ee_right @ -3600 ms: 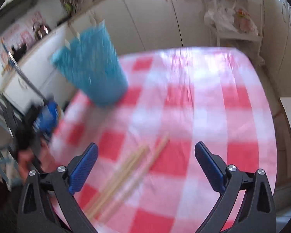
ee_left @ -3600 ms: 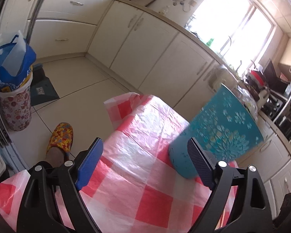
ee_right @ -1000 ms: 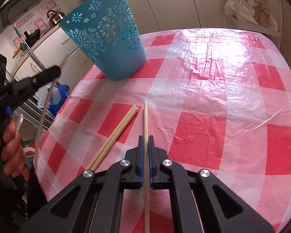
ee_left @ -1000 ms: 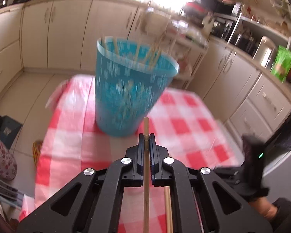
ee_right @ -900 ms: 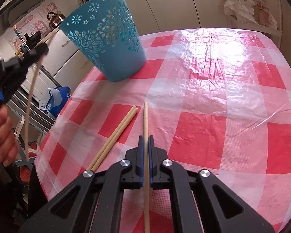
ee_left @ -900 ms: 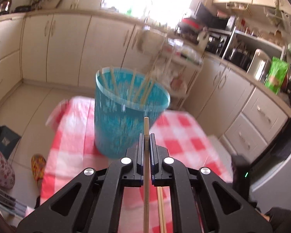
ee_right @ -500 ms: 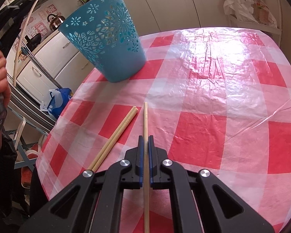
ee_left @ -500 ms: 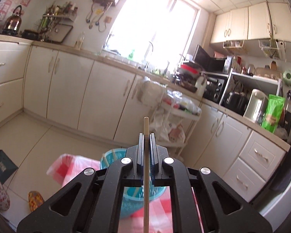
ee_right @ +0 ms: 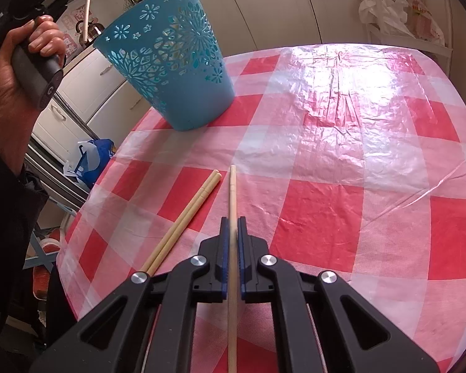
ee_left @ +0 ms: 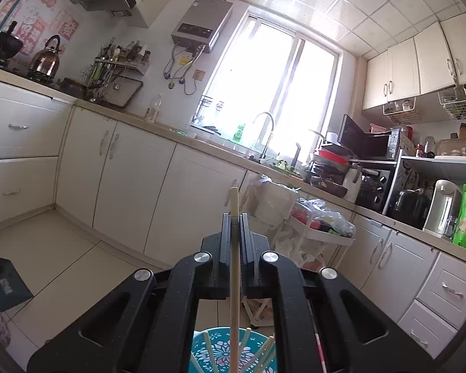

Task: Organize utensils
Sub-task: 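Lift the left tool's chopstick over the basket and open it, then carry the right tool's chopstick over the basket and open it, then move both open tools back down to the last chopsticks, then close the left tool on a chopstick while the right tool grasps the last one, then lift the left tool's chopstick into the basket and open it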

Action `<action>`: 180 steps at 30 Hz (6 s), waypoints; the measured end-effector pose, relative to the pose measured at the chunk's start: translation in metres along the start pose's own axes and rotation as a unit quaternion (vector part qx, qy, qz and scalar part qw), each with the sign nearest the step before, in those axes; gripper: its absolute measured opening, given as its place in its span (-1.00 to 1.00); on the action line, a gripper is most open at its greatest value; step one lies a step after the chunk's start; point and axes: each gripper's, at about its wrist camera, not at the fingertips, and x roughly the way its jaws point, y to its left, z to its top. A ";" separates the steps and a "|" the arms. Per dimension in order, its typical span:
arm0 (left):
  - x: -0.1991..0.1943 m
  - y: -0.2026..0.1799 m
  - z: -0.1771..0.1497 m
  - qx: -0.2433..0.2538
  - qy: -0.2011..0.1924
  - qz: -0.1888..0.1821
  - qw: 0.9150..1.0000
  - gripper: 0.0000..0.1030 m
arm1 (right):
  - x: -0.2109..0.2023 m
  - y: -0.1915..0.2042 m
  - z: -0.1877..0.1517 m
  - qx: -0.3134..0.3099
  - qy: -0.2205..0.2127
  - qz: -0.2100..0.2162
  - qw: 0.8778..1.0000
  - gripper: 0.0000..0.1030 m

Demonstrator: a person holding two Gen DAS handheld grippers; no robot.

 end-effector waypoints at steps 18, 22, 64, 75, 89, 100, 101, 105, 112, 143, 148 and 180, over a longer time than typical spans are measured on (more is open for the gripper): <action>0.011 0.005 -0.065 0.058 0.054 0.020 0.997 -0.90 | 0.010 0.028 0.006 -0.109 0.039 -0.079 0.990 -0.89; 0.003 0.012 -0.064 0.052 0.061 0.021 0.997 -0.90 | 0.004 0.014 0.006 -0.060 0.024 -0.047 0.997 -0.89; -0.079 0.107 -0.132 -0.083 0.076 0.075 0.991 -0.21 | -0.021 0.077 0.211 -0.003 -0.358 0.042 0.933 -0.89; -0.078 0.119 -0.132 -0.101 0.082 0.081 0.988 -0.12 | -0.029 0.071 0.195 -0.005 -0.336 0.044 0.941 -0.24; -0.115 0.084 -0.143 -0.048 0.161 0.064 0.984 0.04 | -0.062 0.053 0.049 -0.050 -0.161 -0.031 0.985 0.10; -0.108 -0.017 -0.236 0.108 0.398 0.004 0.911 0.06 | -0.073 0.023 -0.039 0.016 -0.100 -0.050 0.994 0.15; -0.106 -0.023 -0.241 0.117 0.405 0.003 0.907 0.05 | -0.075 0.022 -0.043 0.018 -0.099 -0.049 0.994 0.19; -0.098 -0.040 -0.254 0.150 0.425 0.016 0.892 0.05 | -0.081 0.019 -0.047 0.025 -0.101 -0.042 0.994 0.23; -0.082 -0.043 -0.257 0.181 0.435 0.041 0.881 0.05 | -0.082 0.012 -0.053 0.035 -0.098 -0.035 0.994 0.28; -0.061 0.002 -0.235 0.120 0.480 0.045 0.868 -0.89 | 0.030 0.074 0.000 -0.116 0.004 -0.133 0.984 -0.39; -0.069 0.008 -0.230 0.108 0.480 0.033 0.870 -0.90 | 0.025 0.070 0.002 -0.149 0.043 -0.126 0.980 -0.75; -0.119 -0.013 -0.009 0.025 0.037 -0.118 0.992 -0.91 | -0.038 0.008 0.001 0.094 -0.169 0.123 0.973 -0.89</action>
